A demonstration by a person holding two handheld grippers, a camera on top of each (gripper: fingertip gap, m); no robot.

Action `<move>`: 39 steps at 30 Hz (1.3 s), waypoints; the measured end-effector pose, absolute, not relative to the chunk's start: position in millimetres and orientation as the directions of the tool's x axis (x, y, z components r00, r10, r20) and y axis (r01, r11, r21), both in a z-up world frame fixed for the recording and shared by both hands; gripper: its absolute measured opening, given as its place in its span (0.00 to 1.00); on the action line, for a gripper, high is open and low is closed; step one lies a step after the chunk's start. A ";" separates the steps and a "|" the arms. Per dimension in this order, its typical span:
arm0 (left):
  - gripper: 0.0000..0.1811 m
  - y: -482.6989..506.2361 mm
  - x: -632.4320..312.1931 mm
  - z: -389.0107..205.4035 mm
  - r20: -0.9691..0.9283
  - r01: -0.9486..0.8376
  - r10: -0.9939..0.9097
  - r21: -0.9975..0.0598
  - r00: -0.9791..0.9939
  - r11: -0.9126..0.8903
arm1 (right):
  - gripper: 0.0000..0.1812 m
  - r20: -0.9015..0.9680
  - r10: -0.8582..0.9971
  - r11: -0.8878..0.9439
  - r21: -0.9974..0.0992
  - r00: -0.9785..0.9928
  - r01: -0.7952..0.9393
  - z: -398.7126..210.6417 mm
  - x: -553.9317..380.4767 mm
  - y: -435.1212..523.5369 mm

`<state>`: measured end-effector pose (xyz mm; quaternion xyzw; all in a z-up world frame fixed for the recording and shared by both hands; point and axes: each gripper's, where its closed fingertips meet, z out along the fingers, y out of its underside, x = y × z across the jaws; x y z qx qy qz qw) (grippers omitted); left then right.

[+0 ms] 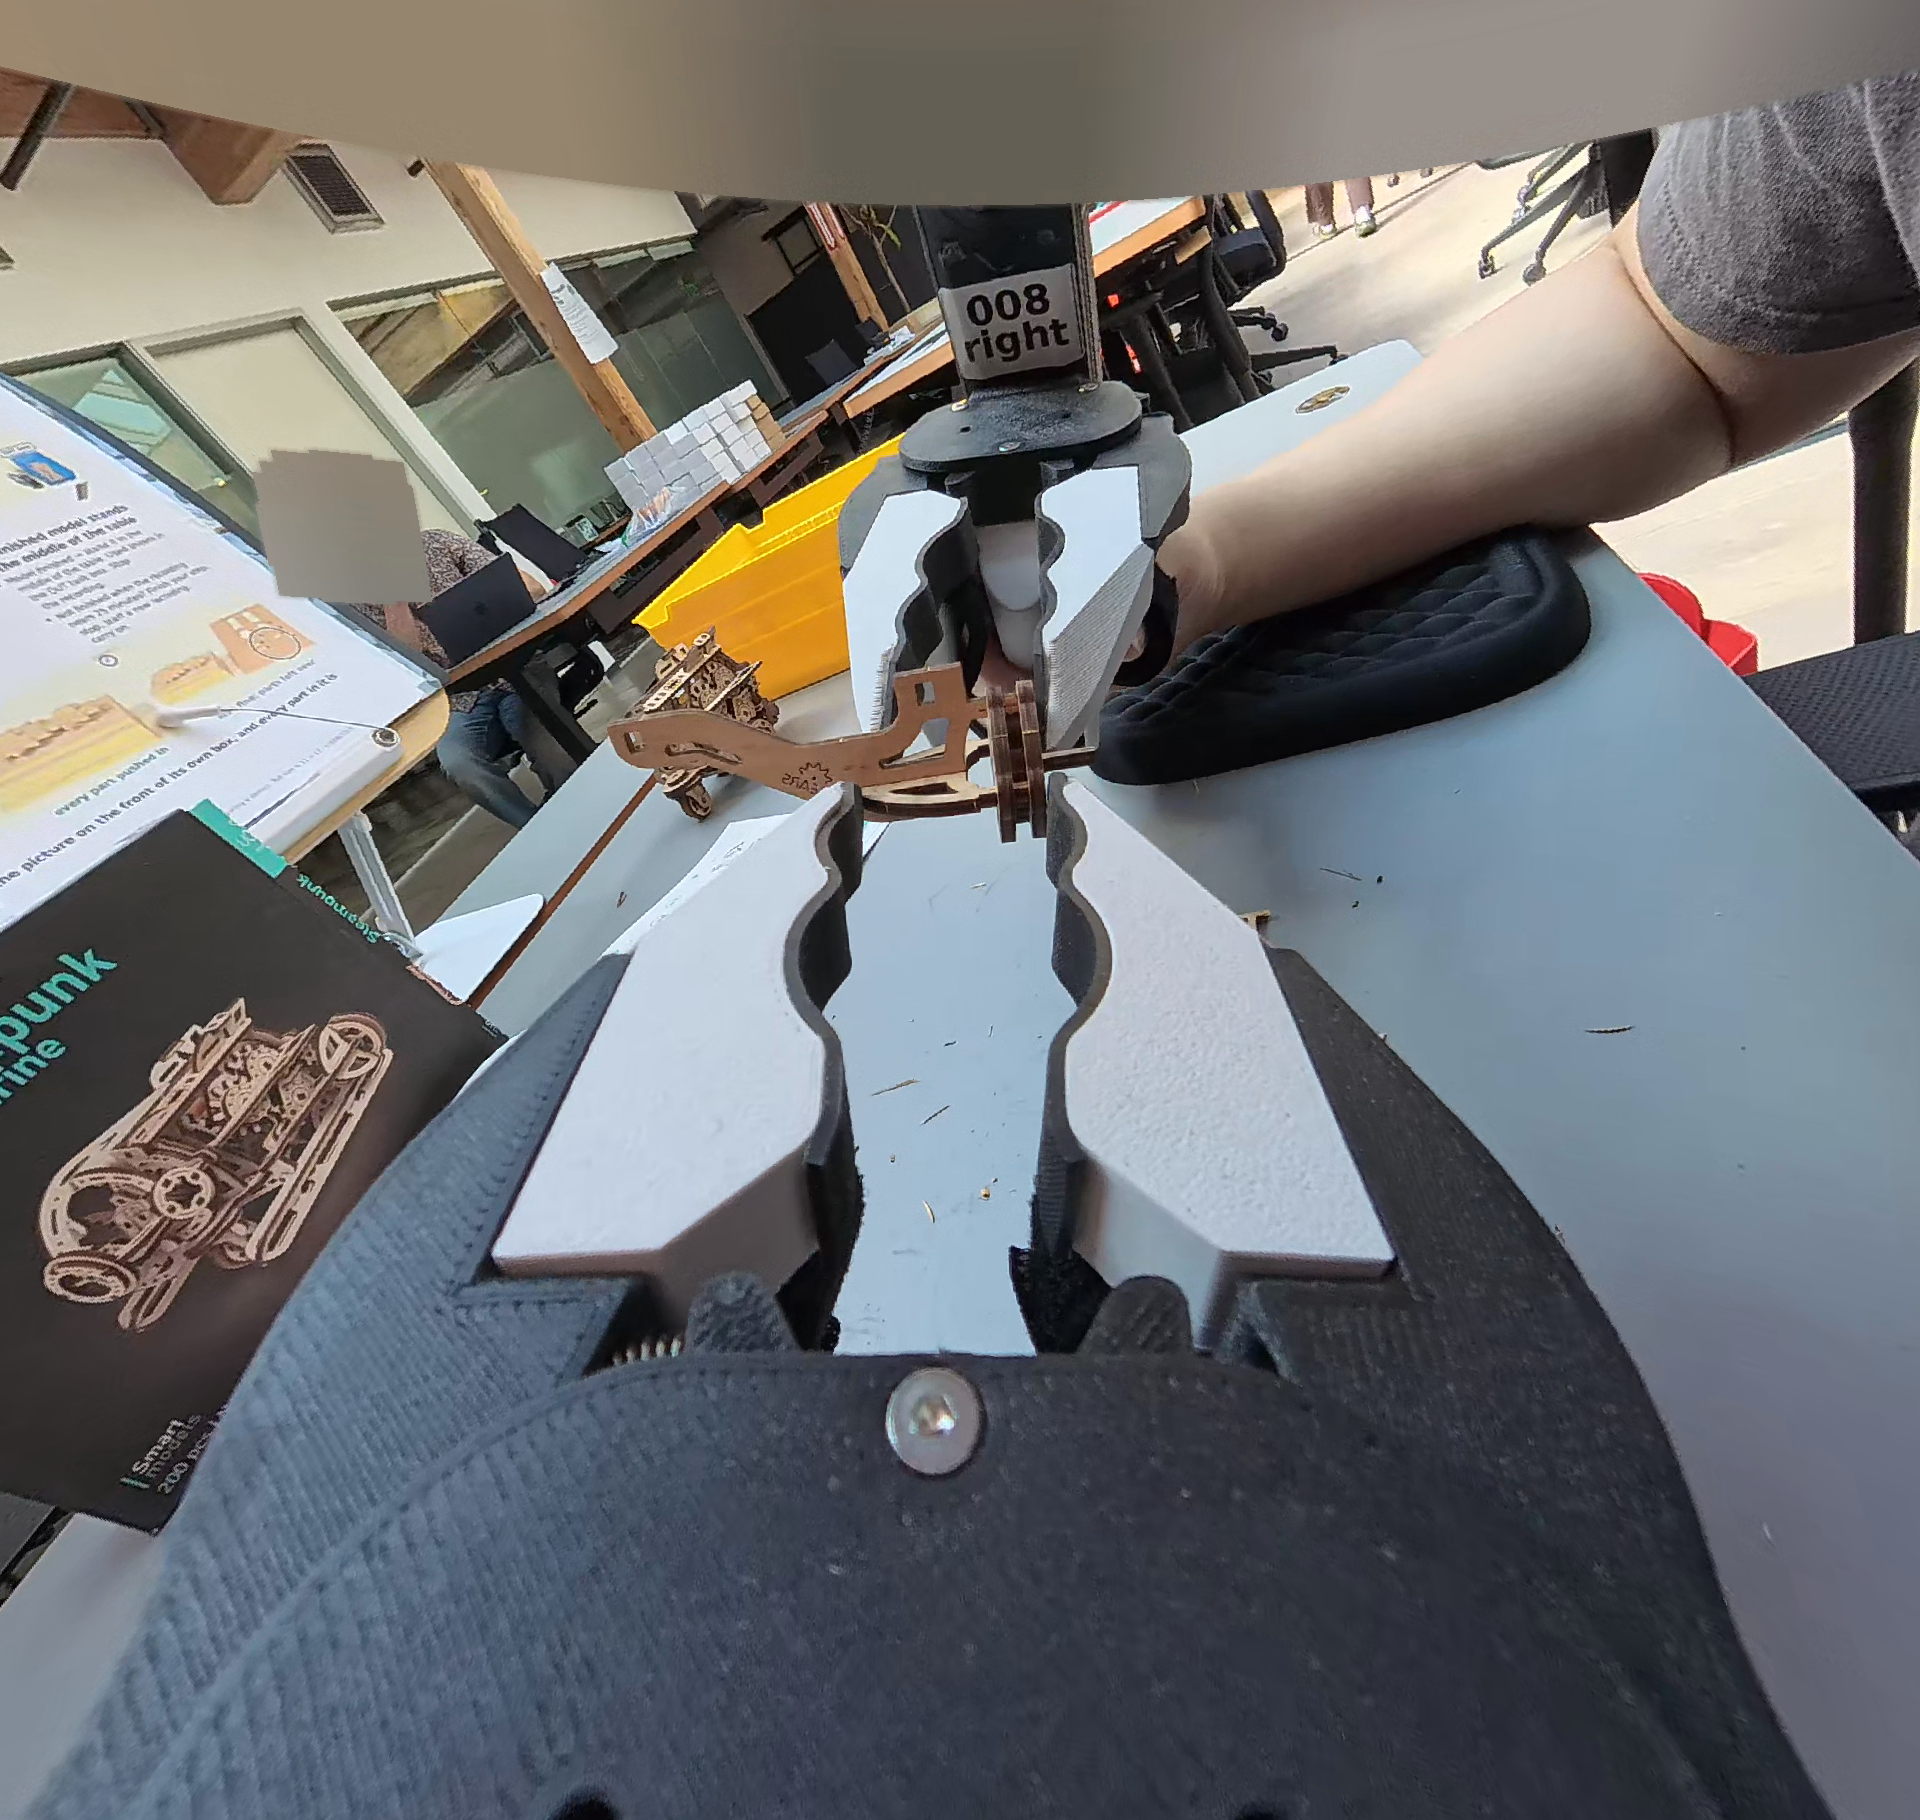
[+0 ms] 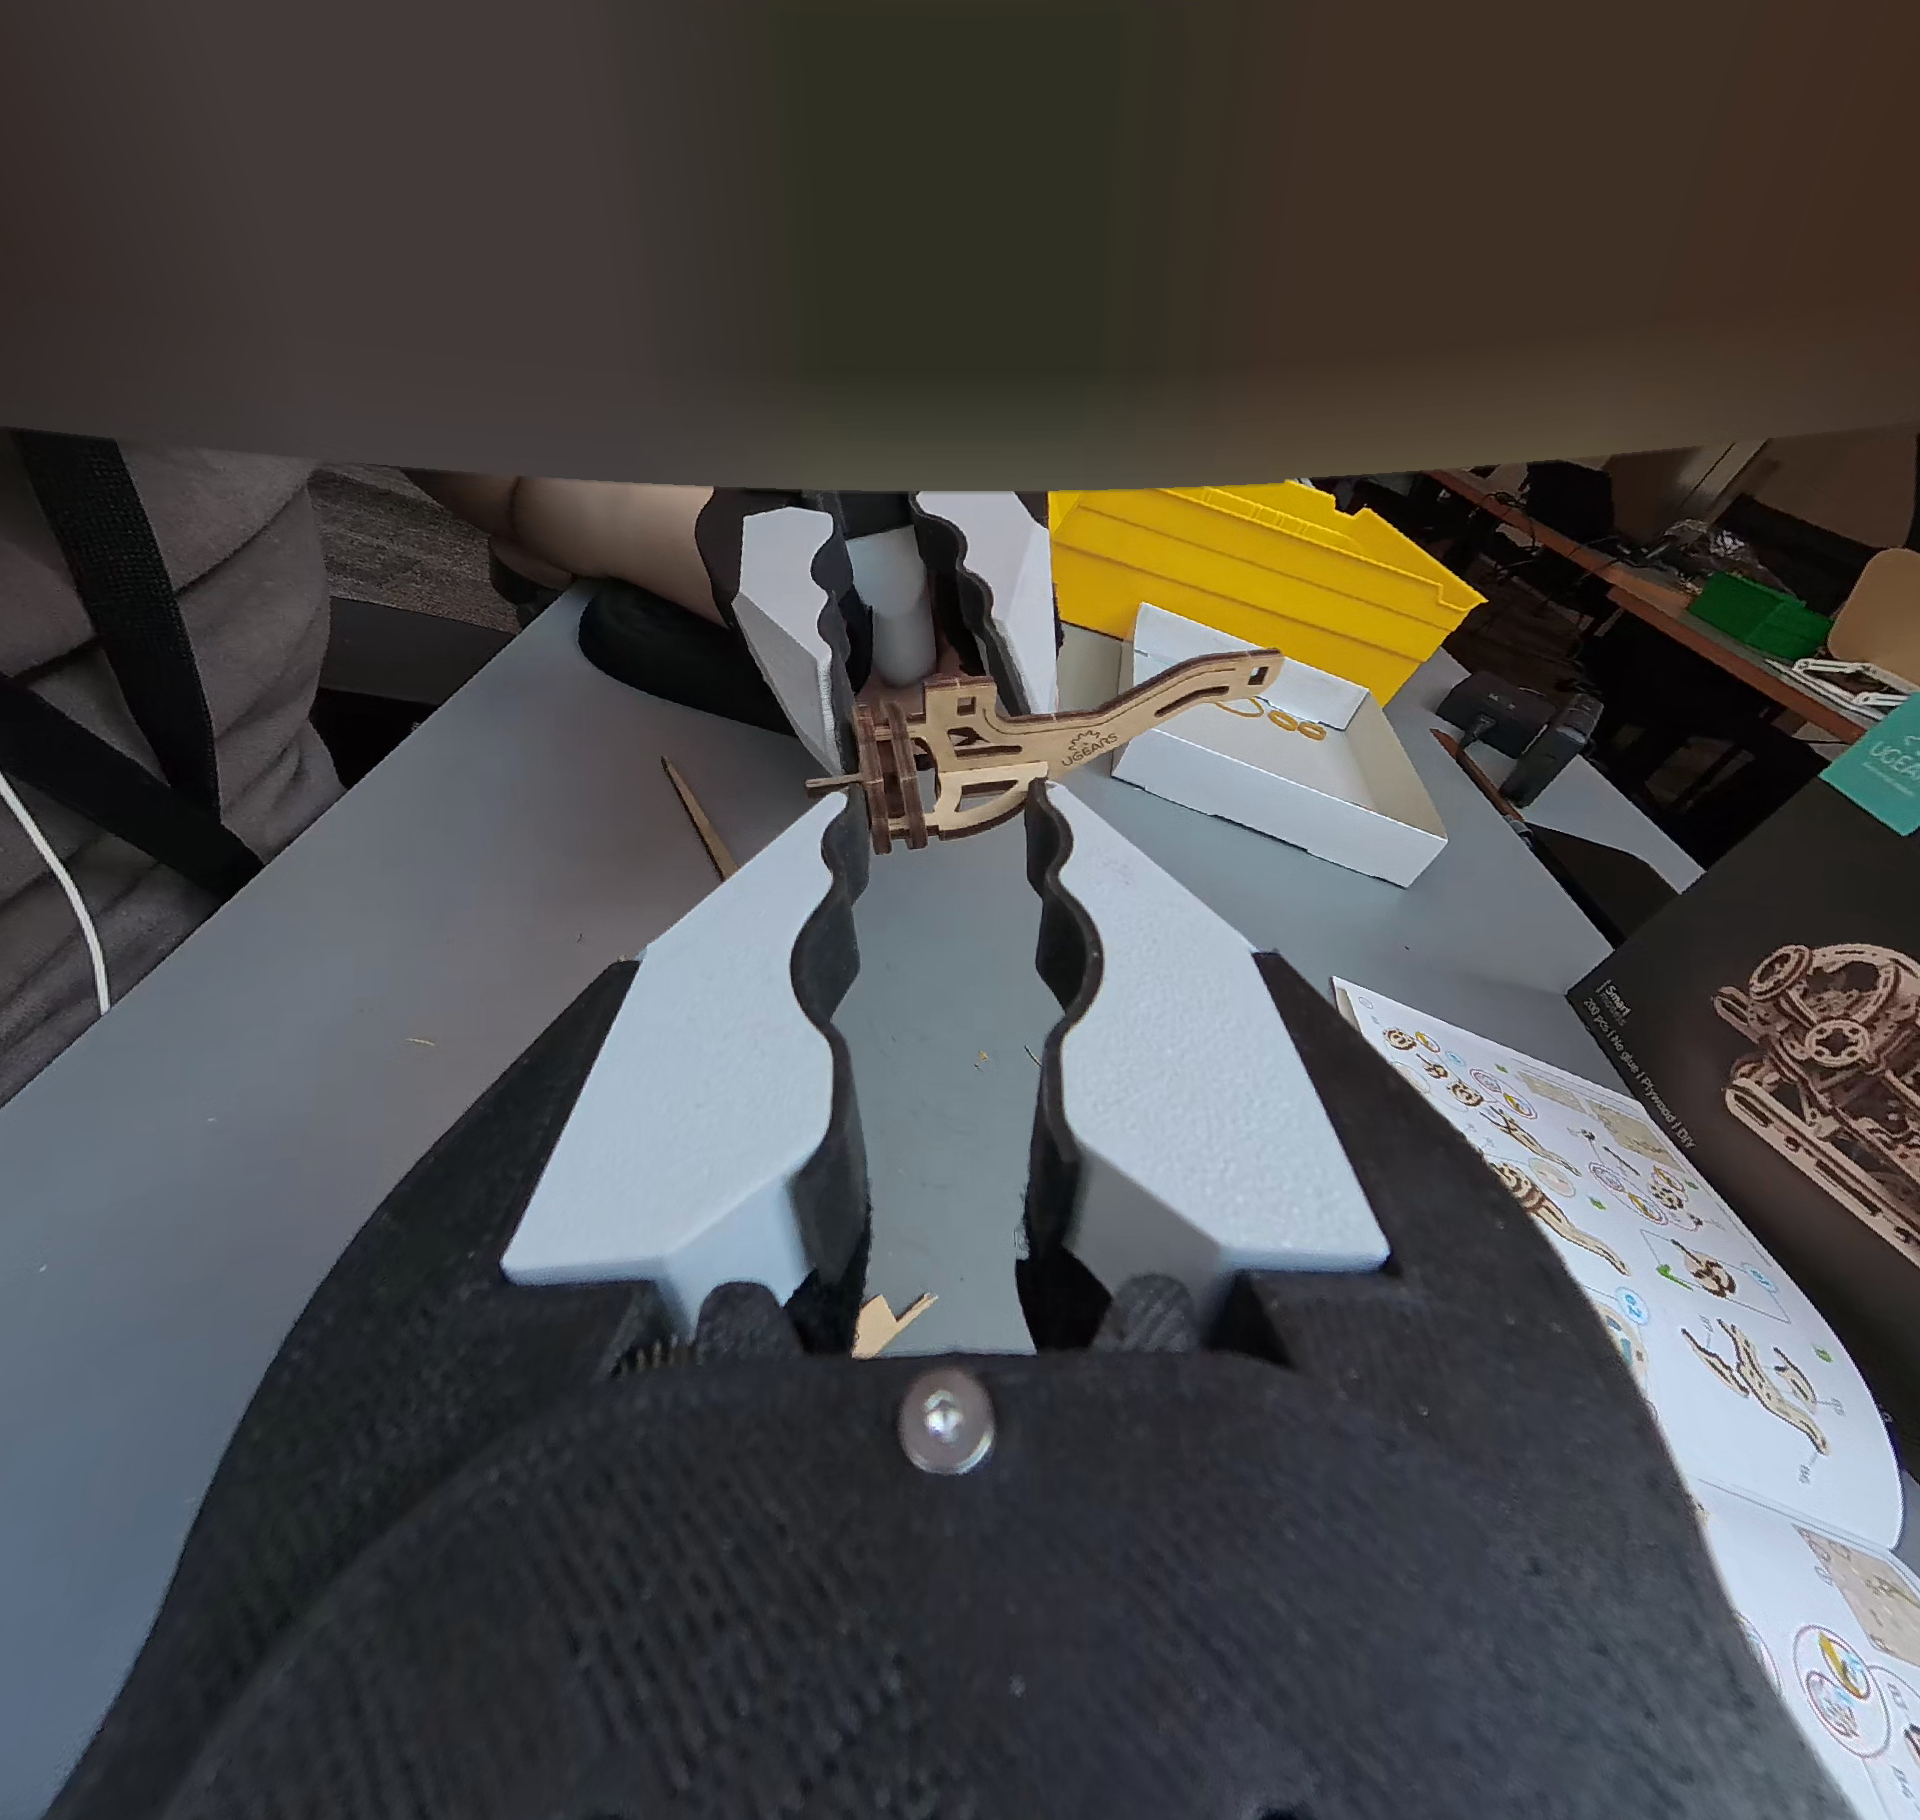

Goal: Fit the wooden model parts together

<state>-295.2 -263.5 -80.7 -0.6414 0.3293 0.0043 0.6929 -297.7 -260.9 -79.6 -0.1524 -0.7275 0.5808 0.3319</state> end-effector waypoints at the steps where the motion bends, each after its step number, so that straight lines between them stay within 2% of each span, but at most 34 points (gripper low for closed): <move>1: 0.19 -263.1 -295.8 -80.9 -0.464 -0.432 -0.413 -0.885 0.784 0.174 | 0.16 0.312 0.610 0.283 -0.944 -0.729 -0.167 -79.5 -298.0 -260.5; 11: 0.17 -263.0 -295.9 -86.5 -0.458 -0.443 -0.436 -0.885 0.775 0.143 | 0.16 0.341 0.606 0.336 -0.929 -0.719 -0.157 -87.2 -299.9 -258.7; 13: 0.10 -264.9 -291.3 -89.1 -0.447 -0.435 -0.470 -0.889 0.761 0.142 | 0.16 0.322 0.609 0.322 -0.936 -0.724 -0.145 -87.6 -300.4 -258.6; 15: 0.09 -263.9 -290.0 -92.8 -0.467 -0.457 -0.467 -0.878 0.751 0.144 | 0.16 0.309 0.610 0.308 -0.941 -0.730 -0.140 -87.2 -300.2 -259.0; 19: 0.14 -260.4 -295.6 -86.9 -0.497 -0.471 -0.399 -0.866 0.771 0.169 | 0.16 0.314 0.624 0.301 -0.942 -0.716 -0.150 -83.2 -301.6 -255.5; 25: 0.23 -257.6 -301.3 -86.5 -0.371 -0.363 -0.439 -0.926 0.819 0.106 | 0.16 0.364 0.616 0.340 -0.923 -0.698 -0.181 -84.4 -301.6 -257.1; 29: 0.21 -257.2 -302.5 -89.2 -0.281 -0.292 -0.484 -0.955 0.829 0.054 | 0.16 0.368 0.622 0.337 -0.922 -0.691 -0.188 -82.6 -301.9 -256.2; 39: 0.19 -257.5 -300.0 -99.9 -0.326 -0.353 -0.499 -0.934 0.803 0.042 | 0.16 0.321 0.612 0.307 -0.939 -0.723 -0.158 -86.0 -301.1 -258.2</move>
